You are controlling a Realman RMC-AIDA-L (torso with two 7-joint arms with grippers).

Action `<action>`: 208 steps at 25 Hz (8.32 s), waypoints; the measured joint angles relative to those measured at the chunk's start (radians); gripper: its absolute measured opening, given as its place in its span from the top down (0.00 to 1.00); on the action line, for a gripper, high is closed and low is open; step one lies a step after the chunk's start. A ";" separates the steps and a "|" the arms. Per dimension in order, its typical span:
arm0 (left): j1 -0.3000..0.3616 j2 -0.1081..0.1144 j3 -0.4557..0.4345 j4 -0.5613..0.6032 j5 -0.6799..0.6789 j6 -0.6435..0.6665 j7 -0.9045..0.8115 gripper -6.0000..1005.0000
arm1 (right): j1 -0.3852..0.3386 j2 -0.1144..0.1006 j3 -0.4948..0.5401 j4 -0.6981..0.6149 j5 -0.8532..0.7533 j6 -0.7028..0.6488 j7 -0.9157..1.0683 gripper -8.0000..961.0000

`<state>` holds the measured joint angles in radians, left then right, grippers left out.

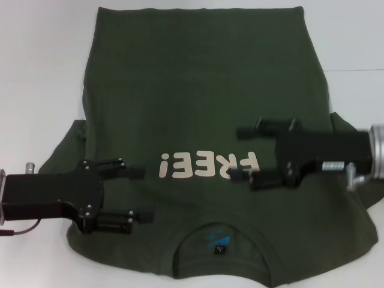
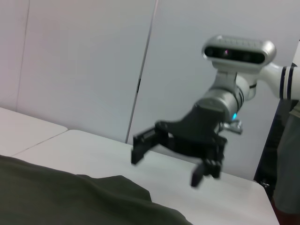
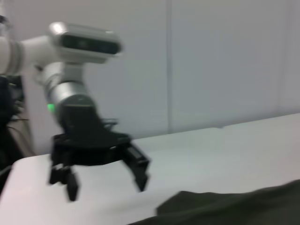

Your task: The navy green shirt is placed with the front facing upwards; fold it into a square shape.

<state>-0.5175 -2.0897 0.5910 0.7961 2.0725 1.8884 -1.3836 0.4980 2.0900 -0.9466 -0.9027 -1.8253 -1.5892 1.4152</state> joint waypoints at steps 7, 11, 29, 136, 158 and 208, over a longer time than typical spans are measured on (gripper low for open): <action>-0.005 -0.001 0.001 0.000 -0.002 0.002 0.000 0.12 | -0.047 -0.001 0.047 -0.338 -0.140 0.099 0.360 0.05; -0.006 -0.001 0.003 0.000 -0.004 -0.001 -0.005 0.12 | -0.027 -0.002 0.086 -0.470 -0.391 0.114 0.585 0.05; -0.016 -0.002 0.009 0.000 0.000 -0.012 -0.012 0.12 | 0.090 -0.006 0.162 -0.466 -1.031 0.060 0.904 0.06; -0.012 -0.007 0.012 -0.023 0.014 -0.073 -0.016 0.12 | 0.108 -0.076 0.261 -0.069 -1.051 0.325 1.024 0.99; -0.018 -0.007 0.015 -0.023 0.023 -0.078 -0.023 0.12 | 0.119 -0.010 0.228 -0.260 -0.975 0.321 0.946 0.94; -0.018 -0.006 0.004 -0.034 0.021 -0.129 -0.054 0.13 | -0.105 -0.003 0.011 -0.223 -0.176 0.061 0.206 0.30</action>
<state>-0.5355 -2.0954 0.5946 0.7623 2.0932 1.7590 -1.4380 0.3927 2.0872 -0.9355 -1.1259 -2.0013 -1.5279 1.6210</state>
